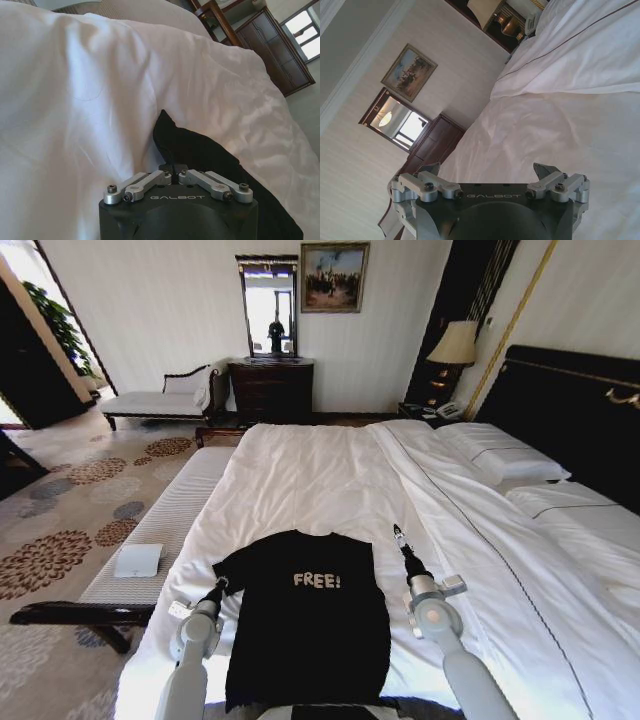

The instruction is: Fold the clothes on the bed.

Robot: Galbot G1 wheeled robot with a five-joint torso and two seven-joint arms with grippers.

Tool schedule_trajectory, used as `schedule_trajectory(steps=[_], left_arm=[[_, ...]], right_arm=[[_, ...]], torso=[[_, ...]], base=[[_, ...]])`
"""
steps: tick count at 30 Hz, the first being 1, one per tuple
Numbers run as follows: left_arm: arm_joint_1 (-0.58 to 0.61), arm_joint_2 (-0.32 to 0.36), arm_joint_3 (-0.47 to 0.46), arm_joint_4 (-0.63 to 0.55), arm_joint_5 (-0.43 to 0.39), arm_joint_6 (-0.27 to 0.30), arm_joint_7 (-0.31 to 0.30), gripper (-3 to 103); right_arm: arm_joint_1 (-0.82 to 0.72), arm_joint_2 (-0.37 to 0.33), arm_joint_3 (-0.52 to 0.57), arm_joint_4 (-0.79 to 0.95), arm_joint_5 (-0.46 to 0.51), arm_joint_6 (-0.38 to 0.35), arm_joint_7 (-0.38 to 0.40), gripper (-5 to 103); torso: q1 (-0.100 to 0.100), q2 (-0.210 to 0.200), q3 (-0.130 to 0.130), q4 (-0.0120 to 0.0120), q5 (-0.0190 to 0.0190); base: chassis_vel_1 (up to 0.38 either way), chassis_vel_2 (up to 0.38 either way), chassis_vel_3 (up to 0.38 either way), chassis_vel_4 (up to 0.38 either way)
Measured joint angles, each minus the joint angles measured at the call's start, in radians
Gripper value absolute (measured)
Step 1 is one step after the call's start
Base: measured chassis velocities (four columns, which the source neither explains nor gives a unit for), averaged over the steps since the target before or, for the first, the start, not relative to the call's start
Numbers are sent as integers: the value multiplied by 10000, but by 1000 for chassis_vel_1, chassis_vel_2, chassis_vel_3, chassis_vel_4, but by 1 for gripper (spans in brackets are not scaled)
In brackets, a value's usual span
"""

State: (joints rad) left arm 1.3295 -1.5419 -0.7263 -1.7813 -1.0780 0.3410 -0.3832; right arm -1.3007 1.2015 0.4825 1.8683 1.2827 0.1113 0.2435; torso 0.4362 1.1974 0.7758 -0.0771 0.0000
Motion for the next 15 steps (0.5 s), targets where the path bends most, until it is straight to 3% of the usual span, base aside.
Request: schedule_trajectory(steps=[5, 9, 15], left_arm=[[203, 42, 4, -173, 198, -148, 281, 0], [440, 492, 613, -407, 1508, -835, 1560, 0], [510, 967, 1632, -598, 2768, -1299, 2500, 0]], right_arm=[[-7, 58, -30, 23, -83, -6, 22, 100], [-114, 17, -9, 87, -122, -52, 149, 100], [-31, -114, -26, 76, -106, -93, 263, 100]], torso=[[-1, 0, 0, 2, -1], [-1, 1, 0, 1, 2], [-1, 1, -1, 0, 0]], base=[[0, 0, 0, 0], [0, 0, 0, 0], [0, 0, 0, 0]])
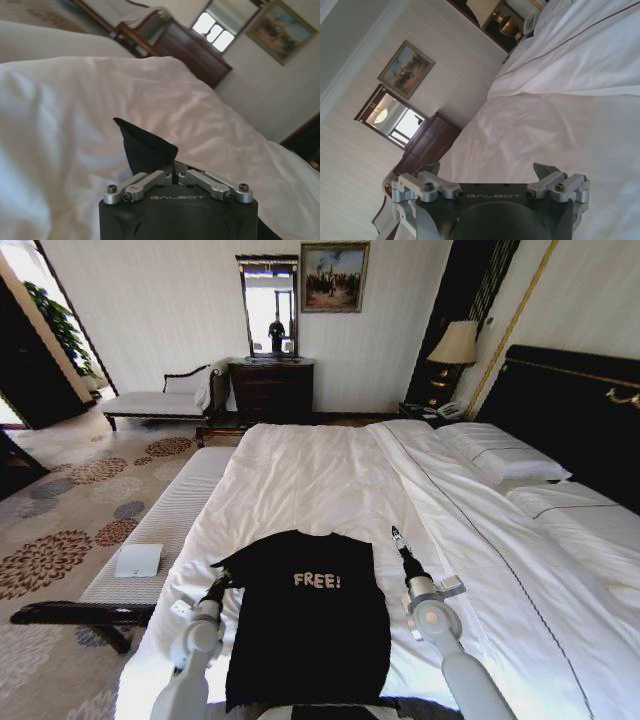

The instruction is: Fold the clothes on the bed.

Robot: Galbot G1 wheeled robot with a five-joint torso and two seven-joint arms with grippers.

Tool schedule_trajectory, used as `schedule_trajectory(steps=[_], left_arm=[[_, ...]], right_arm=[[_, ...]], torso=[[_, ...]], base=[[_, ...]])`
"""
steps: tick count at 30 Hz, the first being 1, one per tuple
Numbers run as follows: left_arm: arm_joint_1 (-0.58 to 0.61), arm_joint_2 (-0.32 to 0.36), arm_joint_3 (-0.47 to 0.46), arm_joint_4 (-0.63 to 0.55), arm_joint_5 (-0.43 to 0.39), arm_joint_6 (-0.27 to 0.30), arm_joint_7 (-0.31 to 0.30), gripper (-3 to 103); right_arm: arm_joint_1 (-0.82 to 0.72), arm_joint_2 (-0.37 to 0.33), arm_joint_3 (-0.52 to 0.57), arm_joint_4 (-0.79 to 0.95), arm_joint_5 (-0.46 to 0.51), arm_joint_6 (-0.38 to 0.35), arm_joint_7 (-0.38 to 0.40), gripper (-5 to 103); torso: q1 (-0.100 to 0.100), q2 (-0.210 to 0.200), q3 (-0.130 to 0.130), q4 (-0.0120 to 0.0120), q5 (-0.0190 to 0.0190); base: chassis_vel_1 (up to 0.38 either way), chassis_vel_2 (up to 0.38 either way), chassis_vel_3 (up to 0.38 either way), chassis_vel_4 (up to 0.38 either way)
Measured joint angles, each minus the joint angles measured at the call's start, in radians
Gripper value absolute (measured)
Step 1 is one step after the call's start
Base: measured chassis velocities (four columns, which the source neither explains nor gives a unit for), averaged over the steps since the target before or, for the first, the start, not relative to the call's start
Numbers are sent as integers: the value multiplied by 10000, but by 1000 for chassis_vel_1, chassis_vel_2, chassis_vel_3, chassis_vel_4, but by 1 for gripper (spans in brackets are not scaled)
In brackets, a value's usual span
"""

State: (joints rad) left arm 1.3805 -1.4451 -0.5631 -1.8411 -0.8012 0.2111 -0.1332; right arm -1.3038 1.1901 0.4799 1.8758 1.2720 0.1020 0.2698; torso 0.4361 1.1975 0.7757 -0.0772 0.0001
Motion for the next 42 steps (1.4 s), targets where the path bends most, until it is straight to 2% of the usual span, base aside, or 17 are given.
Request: schedule_trajectory(steps=[5, 26, 34, 35, 36, 38, 41, 42], left_arm=[[143, 443, 943, -12, 932, -178, 459, 0], [-4, 705, 2233, 834, 1703, -691, 1078, 0], [-13, 690, 2379, 864, 1965, -819, 1104, 0], [28, 708, 2380, 793, 2039, -819, 1067, -2], [106, 745, 2375, 592, 2094, -782, 1047, 3], [178, 794, 2375, 405, 2105, -715, 1045, 3], [440, 1120, 2467, -163, 2434, -499, 1117, 20], [440, 1120, 2467, -163, 2434, -499, 1117, 20]], right_arm=[[-31, -22, -1, 17, 11, -26, 64, 100], [-122, 28, 75, -63, -40, -28, 113, 100], [-118, 35, 76, -78, -70, -27, 128, 100], [-116, 31, 76, -83, -70, -26, 129, 100], [-113, 25, 76, -95, -70, -26, 129, 100], [-110, 17, 78, -106, -70, -26, 130, 100], [-77, -3, 79, -187, -64, -25, 125, 100], [-77, -3, 79, -187, -64, -25, 125, 100]], torso=[[0, 0, 0, 1, 0], [0, 0, 1, 1, -1], [0, 0, 0, 1, -1], [0, 0, 1, 1, -2], [0, 0, 0, 1, -1], [0, 0, 0, 1, -1], [0, 0, 0, 1, 0], [0, 0, 0, 1, 0]], base=[[0, 0, 0, 0], [0, 0, 0, 0], [0, 0, 0, 0], [0, 0, 0, 0], [0, 0, 0, 0], [0, 0, 0, 0], [0, 0, 0, 0], [0, 0, 0, 0]])
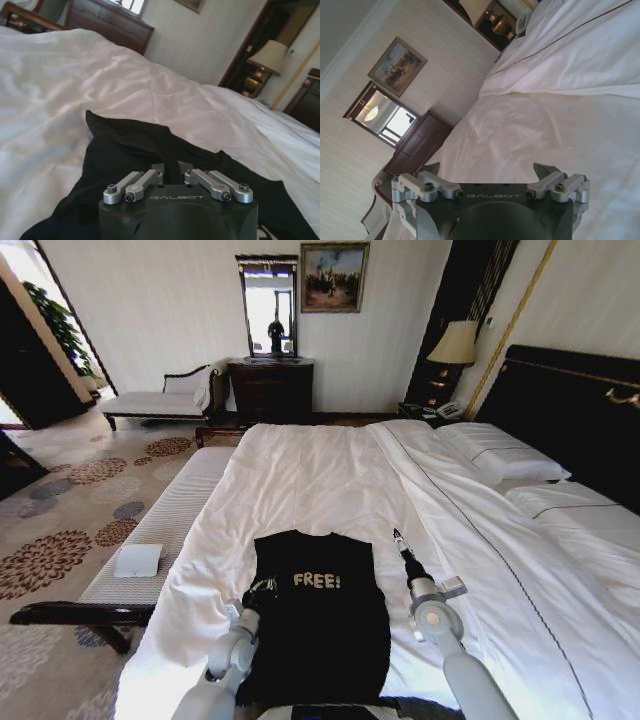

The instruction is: Fold the clothes on the bed.

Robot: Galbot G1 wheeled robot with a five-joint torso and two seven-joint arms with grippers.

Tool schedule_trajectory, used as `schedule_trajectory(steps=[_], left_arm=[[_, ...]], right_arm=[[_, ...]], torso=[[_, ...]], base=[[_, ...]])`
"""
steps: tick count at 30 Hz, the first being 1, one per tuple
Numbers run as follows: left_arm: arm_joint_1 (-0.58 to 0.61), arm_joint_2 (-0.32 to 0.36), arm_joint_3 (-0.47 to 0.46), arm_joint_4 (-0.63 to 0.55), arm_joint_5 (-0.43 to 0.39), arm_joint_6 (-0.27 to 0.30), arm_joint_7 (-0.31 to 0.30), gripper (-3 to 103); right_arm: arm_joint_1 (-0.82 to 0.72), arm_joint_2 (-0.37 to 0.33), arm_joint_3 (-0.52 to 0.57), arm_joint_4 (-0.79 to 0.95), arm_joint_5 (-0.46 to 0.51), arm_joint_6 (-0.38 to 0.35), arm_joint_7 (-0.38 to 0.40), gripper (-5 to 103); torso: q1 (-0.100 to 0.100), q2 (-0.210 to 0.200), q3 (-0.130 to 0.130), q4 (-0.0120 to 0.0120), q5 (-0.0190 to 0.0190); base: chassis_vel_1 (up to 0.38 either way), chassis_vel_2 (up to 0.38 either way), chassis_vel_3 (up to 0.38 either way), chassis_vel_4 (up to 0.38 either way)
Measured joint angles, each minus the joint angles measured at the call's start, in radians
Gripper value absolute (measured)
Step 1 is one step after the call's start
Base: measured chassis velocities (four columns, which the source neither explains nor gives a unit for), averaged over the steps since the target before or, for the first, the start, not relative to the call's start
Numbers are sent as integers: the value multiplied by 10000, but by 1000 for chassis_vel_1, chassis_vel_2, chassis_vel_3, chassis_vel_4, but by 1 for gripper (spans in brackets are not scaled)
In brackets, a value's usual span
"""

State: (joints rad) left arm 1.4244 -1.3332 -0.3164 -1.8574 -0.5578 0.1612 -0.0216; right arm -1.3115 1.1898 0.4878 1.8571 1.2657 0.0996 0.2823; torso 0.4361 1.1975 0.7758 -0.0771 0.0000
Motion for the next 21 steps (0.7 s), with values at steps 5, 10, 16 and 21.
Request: schedule_trajectory(steps=[5, 10, 16, 21], left_arm=[[148, 368, 78, 60, 447, 39, 21, 42], [53, 367, 103, 285, 694, -20, 60, 58], [26, 160, 333, 447, 820, 3, 120, 80], [-174, -30, 152, 239, 17, 261, -166, 90]], right_arm=[[72, -13, -43, -57, 31, 3, -19, 100], [115, -79, -51, -138, 68, 5, -43, 100], [188, -207, -40, -160, 174, 5, -51, 100], [194, -232, -29, -188, 191, 6, -56, 100]], torso=[[0, 0, 0, 1, -2], [0, -1, 0, 0, -1], [0, -1, 0, 1, -2], [0, 0, 0, 0, 1]], base=[[0, 0, 0, 0], [0, 0, 0, 0], [0, 0, 0, 0], [0, 0, 0, 0]])
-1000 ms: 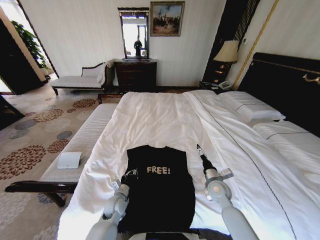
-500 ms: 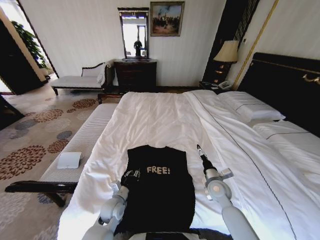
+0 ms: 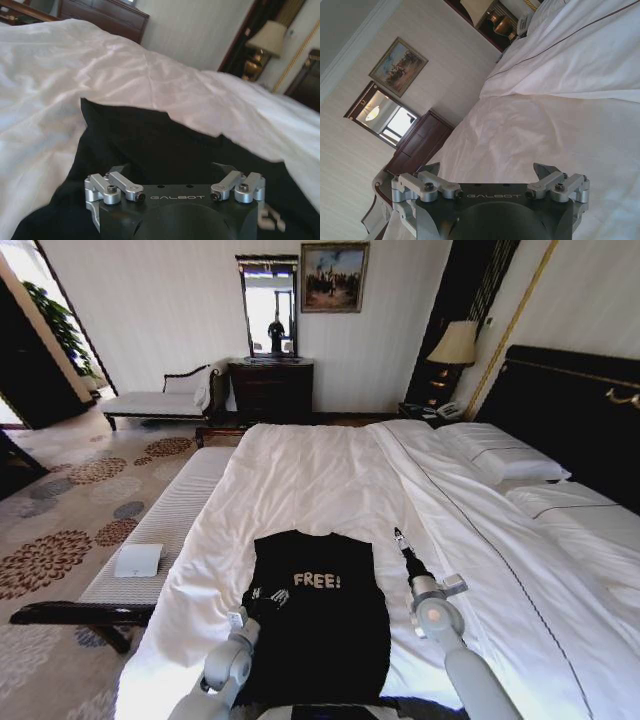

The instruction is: Fold the clothes on the bed.

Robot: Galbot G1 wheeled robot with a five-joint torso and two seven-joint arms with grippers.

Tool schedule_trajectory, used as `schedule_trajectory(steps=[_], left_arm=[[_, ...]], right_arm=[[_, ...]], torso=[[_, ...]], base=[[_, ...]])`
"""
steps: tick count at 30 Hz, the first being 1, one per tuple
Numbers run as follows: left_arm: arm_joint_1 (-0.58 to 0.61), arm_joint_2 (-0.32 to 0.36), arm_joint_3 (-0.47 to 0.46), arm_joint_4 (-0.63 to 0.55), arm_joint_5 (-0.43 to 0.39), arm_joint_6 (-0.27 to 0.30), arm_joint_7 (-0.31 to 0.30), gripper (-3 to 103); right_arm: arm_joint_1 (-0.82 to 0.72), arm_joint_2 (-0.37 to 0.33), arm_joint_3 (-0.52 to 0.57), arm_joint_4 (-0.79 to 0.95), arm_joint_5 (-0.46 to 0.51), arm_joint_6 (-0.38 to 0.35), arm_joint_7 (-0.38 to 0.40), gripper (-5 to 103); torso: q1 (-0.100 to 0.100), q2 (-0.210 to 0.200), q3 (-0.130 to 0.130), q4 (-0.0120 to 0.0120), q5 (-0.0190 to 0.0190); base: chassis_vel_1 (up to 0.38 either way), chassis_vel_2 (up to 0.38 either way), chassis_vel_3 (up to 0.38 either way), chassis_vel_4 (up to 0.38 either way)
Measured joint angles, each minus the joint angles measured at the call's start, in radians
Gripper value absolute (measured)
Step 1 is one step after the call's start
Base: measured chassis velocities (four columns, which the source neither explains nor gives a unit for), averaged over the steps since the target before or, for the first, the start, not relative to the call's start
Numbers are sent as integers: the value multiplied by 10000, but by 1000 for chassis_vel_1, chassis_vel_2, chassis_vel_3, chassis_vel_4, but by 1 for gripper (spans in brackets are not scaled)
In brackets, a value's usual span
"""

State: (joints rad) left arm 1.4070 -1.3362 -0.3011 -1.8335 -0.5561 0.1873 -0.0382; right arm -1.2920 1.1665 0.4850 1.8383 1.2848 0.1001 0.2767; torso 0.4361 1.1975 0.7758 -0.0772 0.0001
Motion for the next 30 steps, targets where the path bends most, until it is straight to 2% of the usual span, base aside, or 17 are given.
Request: schedule_trajectory(steps=[1, 5, 8, 16, 23, 30], left_arm=[[-176, -46, -74, -85, -441, 140, -187, 98], [-574, -259, -170, 197, -1258, 605, -640, 100], [-631, -397, -183, 401, -1526, 769, -811, 100], [-633, -504, -198, 577, -1812, 868, -848, 100], [-1233, -1150, -196, 1224, -2140, 864, -1058, 100], [-1348, -1388, -81, 1319, -2145, 924, -1288, 100]], right_arm=[[4, 1, -4, -33, -9, 0, -2, 100], [50, 119, -81, -45, -84, 0, -1, 100], [61, 169, -105, -18, -105, -3, 11, 100], [36, 205, -70, 46, -152, -27, 52, 100], [-49, 264, -84, 177, -317, -43, 209, 100], [-106, 325, -101, 228, -418, -68, 272, 100]], torso=[[0, 0, 0, 0, 0], [0, 0, 0, 0, -1], [1, 0, 1, 0, -1], [0, 0, 0, 1, -1], [1, -1, 1, 0, -1], [1, 0, 1, 1, -1]], base=[[0, 0, 0, 0], [0, 0, 0, 0], [0, 0, 0, 0], [0, 0, 0, 0], [0, 0, 0, 0], [0, 0, 0, 0]])
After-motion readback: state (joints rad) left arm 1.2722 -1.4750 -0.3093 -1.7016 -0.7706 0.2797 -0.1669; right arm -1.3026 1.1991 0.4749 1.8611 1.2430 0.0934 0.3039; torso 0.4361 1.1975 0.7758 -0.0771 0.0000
